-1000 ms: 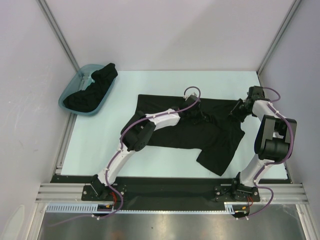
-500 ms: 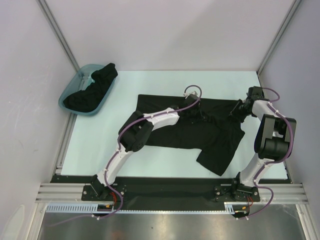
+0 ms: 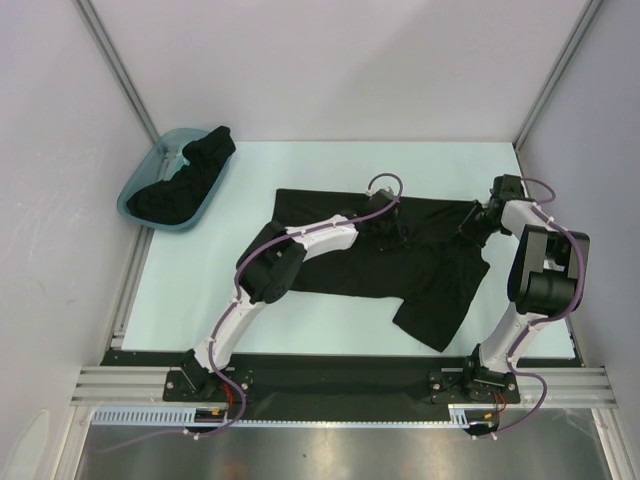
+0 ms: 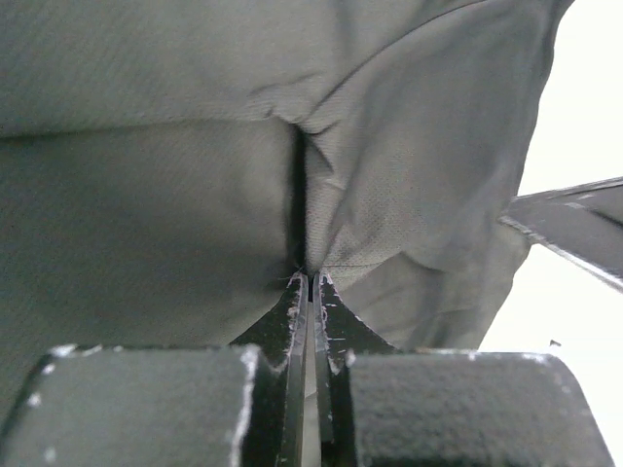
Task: Fold and stack the t-shirts
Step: Fold the tshirt
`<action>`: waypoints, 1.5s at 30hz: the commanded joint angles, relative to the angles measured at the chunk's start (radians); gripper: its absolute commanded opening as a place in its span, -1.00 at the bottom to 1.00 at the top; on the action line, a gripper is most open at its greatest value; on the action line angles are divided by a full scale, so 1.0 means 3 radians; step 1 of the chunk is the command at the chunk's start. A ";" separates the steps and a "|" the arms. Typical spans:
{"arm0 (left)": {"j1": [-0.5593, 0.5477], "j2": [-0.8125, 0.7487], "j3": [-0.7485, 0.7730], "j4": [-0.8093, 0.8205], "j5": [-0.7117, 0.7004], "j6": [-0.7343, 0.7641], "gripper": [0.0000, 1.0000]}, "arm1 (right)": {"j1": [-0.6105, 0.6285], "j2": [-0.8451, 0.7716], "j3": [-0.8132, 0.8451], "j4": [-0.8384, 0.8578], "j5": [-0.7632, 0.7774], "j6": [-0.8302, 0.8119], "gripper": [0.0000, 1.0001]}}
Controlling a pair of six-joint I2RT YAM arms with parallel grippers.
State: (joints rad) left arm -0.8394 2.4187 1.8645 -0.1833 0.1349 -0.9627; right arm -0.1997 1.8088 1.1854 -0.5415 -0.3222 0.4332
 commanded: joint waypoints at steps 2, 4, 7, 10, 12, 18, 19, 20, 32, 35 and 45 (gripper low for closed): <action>0.0062 -0.0117 0.0115 -0.0243 0.0031 0.0120 -0.85 | 0.0077 0.0050 0.0149 0.0066 -0.0010 0.0064 -0.66; 0.0108 -0.0106 0.0176 -0.0324 0.0047 0.0141 -0.44 | 0.0093 0.0086 0.0160 0.0097 -0.0051 0.0120 -0.66; 0.0165 -0.0122 0.0248 -0.0371 0.0026 0.0273 -0.11 | 0.0088 0.0158 0.0155 0.0164 -0.0112 0.0172 -0.67; 0.0211 -0.0178 0.0289 -0.0350 0.0082 0.0401 -0.06 | 0.0078 0.0224 0.0139 0.0169 -0.0026 0.0182 -0.67; 0.0221 -0.0254 0.0315 -0.0376 0.0133 0.0498 -0.09 | 0.0012 0.0260 0.0033 0.0199 0.0076 0.0228 -0.71; 0.0420 -0.0912 -0.0165 -0.0590 0.0083 0.1132 -0.21 | -0.0142 0.0352 -0.0055 0.0153 0.0261 0.0239 -0.79; 0.0461 -0.1031 -0.0272 -0.0656 0.0057 0.1325 -0.21 | -0.0107 0.0322 -0.0060 0.0133 0.0230 0.0218 -0.75; 0.0502 -0.1158 -0.0536 -0.0774 0.0026 0.1418 -0.20 | -0.0081 0.0286 -0.0035 0.0103 0.0205 0.0198 -0.71; 0.1018 -0.3493 -0.2658 -0.1644 -0.0102 0.1399 -0.08 | 0.0460 -0.0909 0.0140 -0.1324 0.0782 0.0161 0.25; 0.1207 -0.4000 -0.3191 -0.1629 -0.0163 0.1312 -0.13 | 0.1021 -0.1431 -0.0136 -0.1447 0.0813 0.0355 0.24; 0.1709 -0.3952 -0.4052 -0.1077 -0.0378 0.1051 -0.13 | 0.1796 -0.2076 -0.0750 -0.1727 0.0854 0.1072 0.18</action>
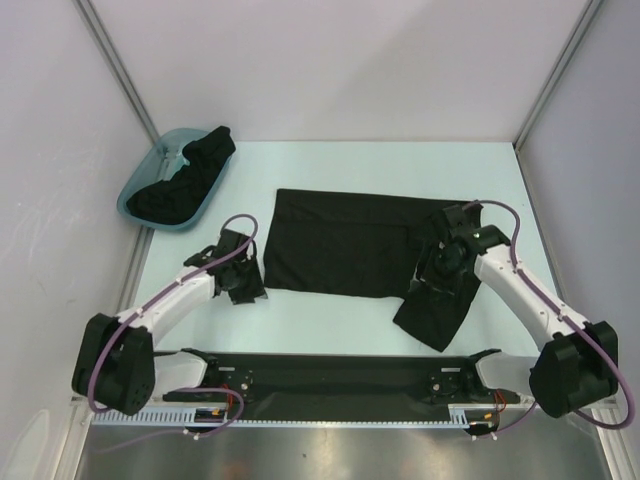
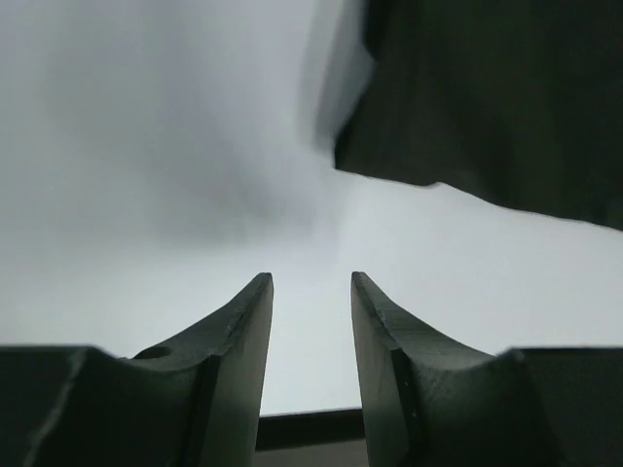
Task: Fold and stack the t-shirts
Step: Fold the tshirt
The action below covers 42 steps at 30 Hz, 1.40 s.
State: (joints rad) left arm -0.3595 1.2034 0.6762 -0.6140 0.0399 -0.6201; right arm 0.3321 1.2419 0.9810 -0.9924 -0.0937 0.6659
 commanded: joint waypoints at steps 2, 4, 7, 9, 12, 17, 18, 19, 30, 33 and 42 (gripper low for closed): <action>0.0135 0.0273 -0.0116 0.0563 -0.0031 -0.0070 -0.12 | 0.0023 -0.0304 -0.0115 -0.0291 0.0164 0.0286 0.18; 0.0170 0.0406 -0.0096 0.0650 -0.0056 -0.0081 -0.13 | 0.0023 -0.0356 -0.0110 -0.0368 0.0210 0.0235 0.18; 0.0324 0.0453 -0.0035 0.0686 0.0005 -0.0040 -0.16 | 0.0028 -0.0330 -0.0054 -0.0389 0.0124 0.0133 0.16; 0.0421 0.0422 -0.0004 0.0737 0.0091 0.0052 -0.11 | 0.0028 -0.0310 -0.0033 -0.0267 0.0036 0.0076 0.15; 0.0467 0.0524 0.0016 0.0947 0.0531 0.0088 0.00 | 0.0033 -0.0228 0.0069 -0.0251 0.0056 0.0036 0.16; 0.0467 0.0713 -0.0024 0.0963 0.0813 -0.0111 -0.04 | 0.0018 -0.0126 0.0120 -0.0251 0.0092 -0.0062 0.16; 0.0467 0.0693 -0.0040 0.0958 0.0803 -0.0142 -0.04 | 0.0018 -0.0111 0.0105 -0.0236 0.0087 -0.0062 0.16; 0.0467 0.0683 -0.0050 0.0947 0.0798 -0.0157 -0.05 | 0.0018 -0.0105 0.0095 -0.0225 0.0072 -0.0062 0.16; 0.0462 0.0821 0.0042 0.1014 0.0609 -0.0081 -0.51 | -0.0028 -0.0218 -0.0074 -0.0210 0.0067 0.0000 0.14; 0.0381 0.0617 0.0164 0.0846 0.0400 -0.0004 -0.61 | -0.0079 -0.0264 -0.0100 -0.0215 0.0057 -0.0021 0.13; 0.0232 0.0713 0.0471 0.1085 0.0521 0.0119 -0.53 | -0.0151 -0.0218 -0.0115 -0.0164 0.0005 -0.0067 0.13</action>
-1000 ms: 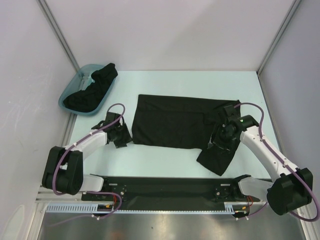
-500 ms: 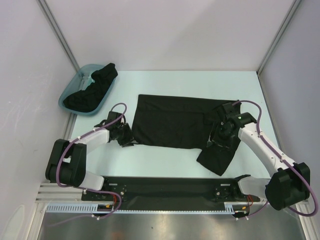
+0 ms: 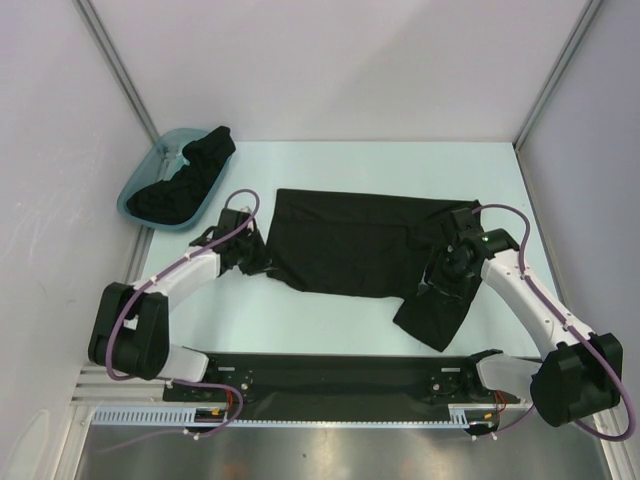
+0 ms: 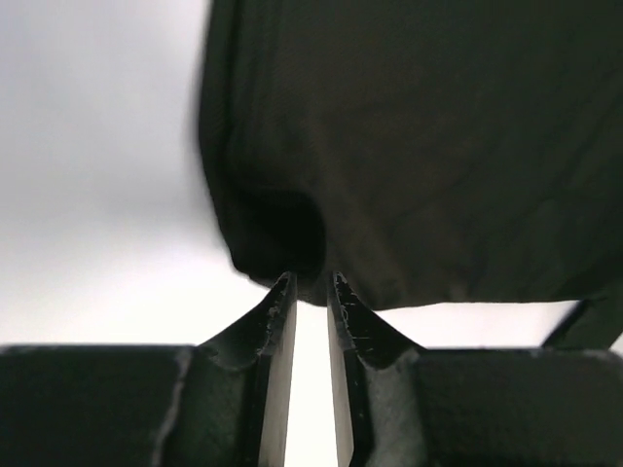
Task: Fold and stack the t-shirts
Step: Fold the tshirt
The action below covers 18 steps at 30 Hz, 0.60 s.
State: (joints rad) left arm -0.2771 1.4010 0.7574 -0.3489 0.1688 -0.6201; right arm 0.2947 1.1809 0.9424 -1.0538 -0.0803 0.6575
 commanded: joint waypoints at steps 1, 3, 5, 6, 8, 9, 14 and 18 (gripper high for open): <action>-0.0058 0.0161 0.0261 0.0156 0.0082 0.0119 -0.51 | -0.0021 -0.0009 0.0039 0.0031 -0.0039 -0.0039 0.13; -0.0088 0.0208 0.0430 0.0099 0.0081 0.0129 -0.46 | -0.0026 0.0016 0.0070 0.0010 -0.0029 -0.0059 0.12; -0.0119 0.0162 0.0497 0.0079 0.0066 0.0149 -0.29 | -0.0031 0.0016 0.0080 0.0010 -0.0019 -0.0064 0.13; -0.0124 0.0122 0.0507 0.0023 -0.0040 0.0144 -0.25 | -0.0031 0.0016 0.0080 0.0005 -0.0024 -0.0064 0.12; -0.0124 -0.0011 0.0492 -0.0151 -0.0143 0.0129 -0.15 | -0.0031 0.0016 0.0070 0.0005 -0.0029 -0.0070 0.13; -0.0124 -0.0057 0.0472 -0.0212 -0.0245 0.0119 -0.10 | -0.0036 0.0011 0.0065 0.0005 -0.0029 -0.0065 0.13; -0.0114 -0.0333 0.0197 -0.0529 -0.0440 0.0027 -0.06 | -0.0036 0.0011 0.0044 0.0036 -0.0060 -0.0059 0.12; -0.0068 -0.0477 -0.0116 -0.0398 -0.0420 -0.0075 -0.15 | -0.0036 -0.0004 0.0029 0.0051 -0.0075 -0.0054 0.12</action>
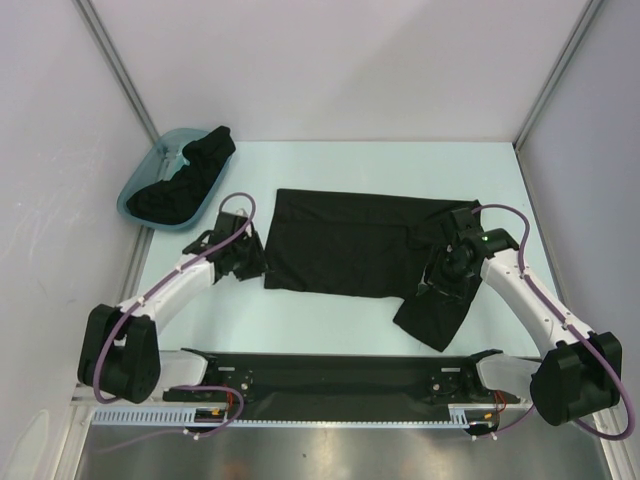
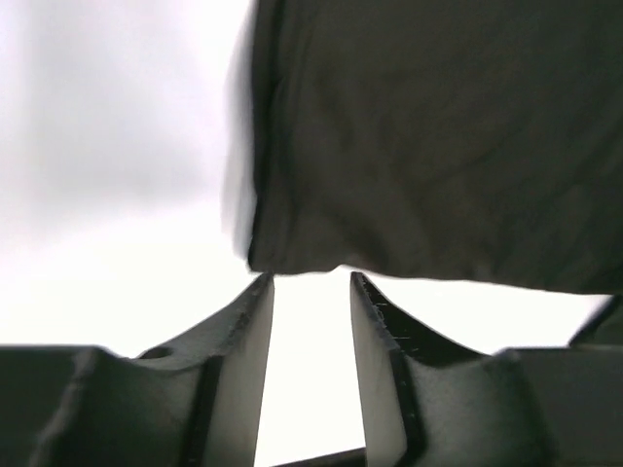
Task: Fold and stack the t-shirts
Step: Fold the tshirt
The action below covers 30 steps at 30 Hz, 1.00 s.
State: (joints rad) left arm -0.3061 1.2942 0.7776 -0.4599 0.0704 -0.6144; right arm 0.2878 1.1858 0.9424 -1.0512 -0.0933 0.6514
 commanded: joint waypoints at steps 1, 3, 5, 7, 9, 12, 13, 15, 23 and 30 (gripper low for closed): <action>0.0074 -0.0116 -0.0270 0.0019 -0.0031 -0.0100 -0.22 | -0.0013 -0.0026 0.0019 0.0037 -0.0037 -0.0029 0.12; 0.0120 -0.0030 -0.0306 0.0065 0.0006 -0.0095 -0.30 | -0.0013 -0.0051 0.0003 0.0022 -0.0037 -0.0034 0.11; 0.0192 0.0047 -0.0337 0.0060 0.0077 -0.0089 -0.32 | -0.0014 -0.0067 -0.0007 0.0001 -0.0037 -0.0029 0.11; 0.0228 0.0099 -0.0403 0.0131 0.0143 -0.0084 -0.21 | -0.0008 -0.0102 -0.0027 -0.0019 -0.0011 -0.0024 0.11; 0.0233 0.0129 -0.0429 0.0233 0.0205 -0.0095 -0.17 | -0.0019 -0.0133 -0.0053 -0.0050 0.0024 -0.0003 0.11; 0.0233 0.0191 -0.0465 0.0377 0.0317 -0.0151 -0.14 | -0.0024 -0.0133 -0.0084 -0.0086 0.0035 -0.0003 0.12; 0.0233 0.0257 -0.0460 0.0387 0.0333 -0.0161 -0.13 | -0.0029 -0.0138 -0.0089 -0.0086 0.0035 -0.0003 0.11; 0.0233 0.0318 -0.0445 0.0403 0.0353 -0.0197 -0.13 | -0.0029 -0.0143 -0.0084 -0.0086 0.0030 -0.0003 0.11; 0.0233 0.0487 -0.0491 0.0546 0.0399 -0.0299 -0.29 | -0.0069 -0.0169 -0.0150 -0.0233 0.0132 0.0053 0.11; 0.0233 0.0477 -0.0424 0.0444 0.0277 -0.0228 -0.99 | -0.0309 -0.0271 -0.0395 -0.0469 0.0480 0.0288 0.05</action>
State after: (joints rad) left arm -0.2398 1.4403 0.6453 -0.3077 0.1928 -0.6998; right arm 0.2367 1.1458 0.8490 -1.1305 -0.0128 0.6903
